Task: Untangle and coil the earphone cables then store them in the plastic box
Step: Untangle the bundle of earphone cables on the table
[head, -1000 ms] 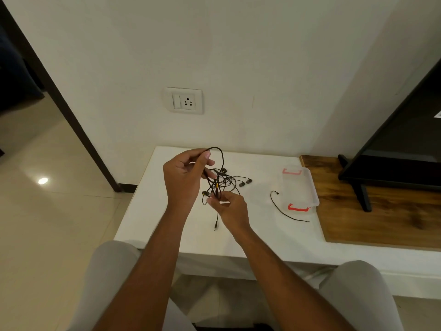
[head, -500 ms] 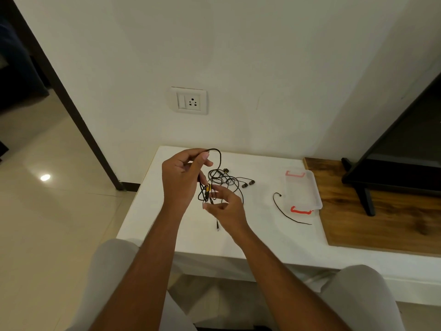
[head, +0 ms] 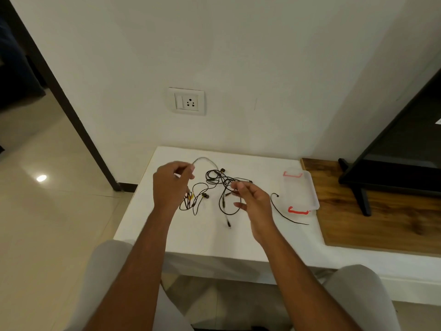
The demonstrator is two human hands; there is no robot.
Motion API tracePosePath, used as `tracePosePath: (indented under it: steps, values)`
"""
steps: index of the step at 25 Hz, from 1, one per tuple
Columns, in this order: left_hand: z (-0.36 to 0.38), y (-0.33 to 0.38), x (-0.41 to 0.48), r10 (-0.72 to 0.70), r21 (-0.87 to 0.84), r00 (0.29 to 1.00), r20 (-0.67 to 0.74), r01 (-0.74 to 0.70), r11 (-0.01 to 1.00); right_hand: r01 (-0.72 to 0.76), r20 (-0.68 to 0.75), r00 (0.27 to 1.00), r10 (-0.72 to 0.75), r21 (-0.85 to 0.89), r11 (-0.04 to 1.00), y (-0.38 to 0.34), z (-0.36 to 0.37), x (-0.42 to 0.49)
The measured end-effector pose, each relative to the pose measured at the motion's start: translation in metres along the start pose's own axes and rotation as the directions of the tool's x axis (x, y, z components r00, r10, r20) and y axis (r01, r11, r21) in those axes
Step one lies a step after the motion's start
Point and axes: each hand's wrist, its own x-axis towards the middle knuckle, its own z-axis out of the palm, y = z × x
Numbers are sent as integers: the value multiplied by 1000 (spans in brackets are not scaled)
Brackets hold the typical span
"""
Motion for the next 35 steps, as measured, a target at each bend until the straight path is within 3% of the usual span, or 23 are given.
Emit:
tracePosePath:
  steps: [4, 9, 12, 16, 19, 23, 25, 28, 30, 35]
  values:
    - [13, -38, -9, -243, 348, 956, 164, 174, 921, 108, 113, 987, -114, 63, 992, -23, -12, -4]
    - [28, -46, -23, -277, 415, 918, 283, 143, 898, 193, 299, 936, -184, -2, 981, -44, -28, -6]
    - [35, -44, -31, -299, 453, 863, 408, 94, 887, 184, 389, 892, -232, 156, 970, -53, -35, -8]
    - [49, -52, -43, -335, 512, 798, 501, 39, 858, 147, 360, 888, -285, 366, 919, -66, -36, -7]
    - [50, -56, -43, -306, 458, 807, 506, 49, 887, 154, 259, 935, -241, 315, 936, -69, -43, -4]
    - [52, -55, -45, -251, 377, 849, 464, 67, 924, 138, 103, 986, -131, -60, 989, -40, -45, 5]
    - [53, -54, -44, -218, 310, 861, 460, 74, 948, 44, 99, 995, -18, -262, 964, -16, -36, 4]
    - [54, -47, -41, -121, 198, 892, 435, 36, 979, -23, 225, 963, 146, -474, 880, 22, -21, 0]
    - [52, -36, -40, -59, 128, 923, 379, 11, 992, -32, 262, 946, 193, -515, 856, 35, -15, -3]
    - [38, -17, -27, -71, -143, 990, 119, 88, 986, -97, 244, 951, 191, -351, 931, 16, -23, -8]
